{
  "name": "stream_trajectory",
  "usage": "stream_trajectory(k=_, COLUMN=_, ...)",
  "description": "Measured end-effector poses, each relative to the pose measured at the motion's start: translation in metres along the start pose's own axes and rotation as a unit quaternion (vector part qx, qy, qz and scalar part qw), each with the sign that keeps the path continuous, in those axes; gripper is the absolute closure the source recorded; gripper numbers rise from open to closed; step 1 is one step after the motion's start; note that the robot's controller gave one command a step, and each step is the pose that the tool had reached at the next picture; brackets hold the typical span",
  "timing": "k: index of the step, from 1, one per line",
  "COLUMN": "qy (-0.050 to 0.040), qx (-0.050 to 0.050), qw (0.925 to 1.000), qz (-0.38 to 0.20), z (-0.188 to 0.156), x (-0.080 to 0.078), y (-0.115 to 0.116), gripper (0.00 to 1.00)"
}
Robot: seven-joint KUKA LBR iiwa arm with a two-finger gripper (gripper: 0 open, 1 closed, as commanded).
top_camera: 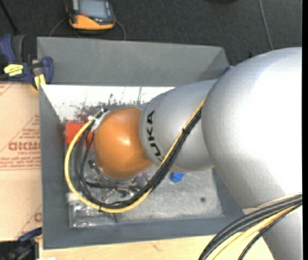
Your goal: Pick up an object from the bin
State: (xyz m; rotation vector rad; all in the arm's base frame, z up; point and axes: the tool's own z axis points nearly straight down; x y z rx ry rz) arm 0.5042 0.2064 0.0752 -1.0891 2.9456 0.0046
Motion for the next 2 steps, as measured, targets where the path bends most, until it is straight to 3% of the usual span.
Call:
stream_trajectory(k=1, qy=0.0069, qx=-0.001, qw=1.0, qz=0.002, z=-0.002, x=0.002, y=-0.001, gripper=1.0)
stream_trajectory(k=2, qy=-0.0034, qx=0.004, qw=1.0, qz=0.002, z=-0.159, x=-0.022, y=-0.04, gripper=1.0)
